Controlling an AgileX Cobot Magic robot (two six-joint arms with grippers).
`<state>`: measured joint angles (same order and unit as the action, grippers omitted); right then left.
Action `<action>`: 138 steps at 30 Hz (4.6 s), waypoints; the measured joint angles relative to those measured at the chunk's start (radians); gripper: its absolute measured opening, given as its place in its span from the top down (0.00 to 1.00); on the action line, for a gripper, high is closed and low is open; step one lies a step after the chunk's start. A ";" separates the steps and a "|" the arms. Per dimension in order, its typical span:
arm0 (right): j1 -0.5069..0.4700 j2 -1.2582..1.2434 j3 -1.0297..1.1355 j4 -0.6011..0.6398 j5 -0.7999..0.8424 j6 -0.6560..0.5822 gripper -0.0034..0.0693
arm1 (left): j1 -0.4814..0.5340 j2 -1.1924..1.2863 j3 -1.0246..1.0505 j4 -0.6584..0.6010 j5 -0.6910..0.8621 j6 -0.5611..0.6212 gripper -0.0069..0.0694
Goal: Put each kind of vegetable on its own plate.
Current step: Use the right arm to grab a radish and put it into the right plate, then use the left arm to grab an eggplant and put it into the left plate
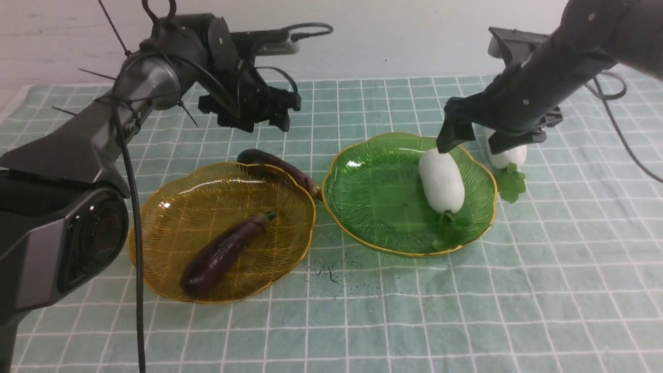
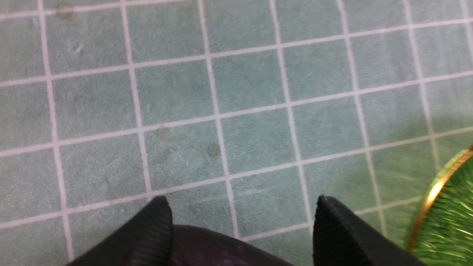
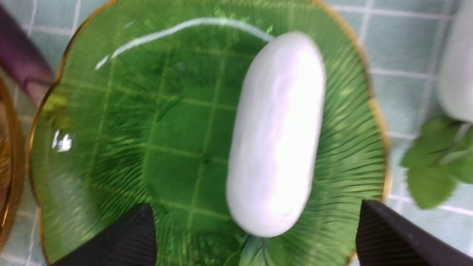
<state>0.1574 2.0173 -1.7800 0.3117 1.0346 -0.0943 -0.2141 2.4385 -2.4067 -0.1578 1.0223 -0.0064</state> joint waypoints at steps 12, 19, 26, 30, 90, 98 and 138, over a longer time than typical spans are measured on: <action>-0.040 -0.004 -0.077 -0.062 0.089 0.021 0.03 | -0.055 0.000 -0.102 -0.100 0.219 0.410 0.38; -0.069 0.042 -0.079 -0.215 -0.084 0.126 0.04 | -0.055 0.000 -0.102 -0.033 0.225 0.241 0.43; -0.091 0.180 -0.101 -0.230 -0.236 0.139 0.04 | -0.035 -0.038 -0.079 0.010 0.228 0.168 0.86; -0.093 0.250 -0.121 -0.221 -0.274 0.139 0.04 | -0.034 -0.179 0.049 0.011 0.228 0.165 0.91; 0.157 0.064 -0.384 0.000 0.215 0.008 0.13 | 0.270 -0.352 0.791 0.063 0.086 0.124 0.16; 0.157 -0.021 -0.384 -0.038 0.225 0.008 0.16 | 0.270 -0.324 0.791 0.063 0.097 0.124 0.50; 0.157 -0.043 -0.384 -0.022 0.230 0.016 0.16 | 0.282 -0.419 0.551 -0.038 0.201 0.045 0.28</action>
<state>0.3146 1.9746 -2.1640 0.2900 1.2642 -0.0779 0.0676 2.0198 -1.8558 -0.1954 1.2236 0.0387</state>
